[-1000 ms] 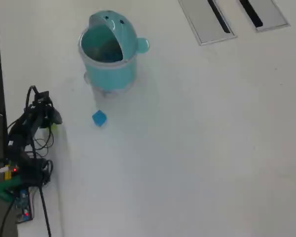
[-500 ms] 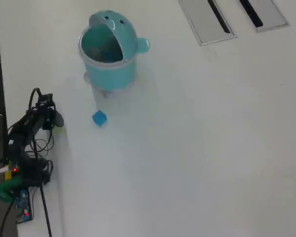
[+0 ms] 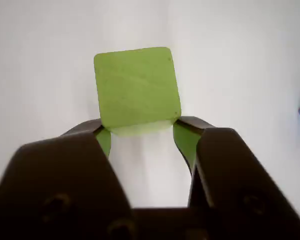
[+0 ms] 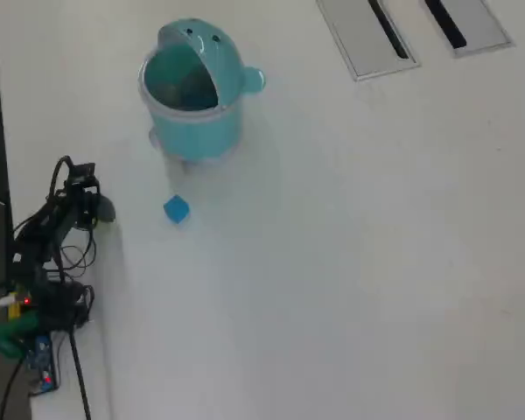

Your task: Grasp RGB lego blocks and put them in the bin one by one.

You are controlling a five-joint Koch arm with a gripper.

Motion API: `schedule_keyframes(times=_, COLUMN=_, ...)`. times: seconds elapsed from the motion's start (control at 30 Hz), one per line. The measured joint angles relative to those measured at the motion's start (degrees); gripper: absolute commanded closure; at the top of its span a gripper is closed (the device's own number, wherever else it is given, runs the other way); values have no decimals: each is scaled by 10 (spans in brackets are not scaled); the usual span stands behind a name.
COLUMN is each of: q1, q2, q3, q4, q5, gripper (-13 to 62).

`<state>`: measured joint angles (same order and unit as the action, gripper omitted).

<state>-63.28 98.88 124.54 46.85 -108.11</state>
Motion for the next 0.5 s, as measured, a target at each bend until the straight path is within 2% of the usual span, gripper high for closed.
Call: schedule_keyframes(times=0.5, q1=23, q2=41, q3=-22, q4=40, q5=5, gripper=368)
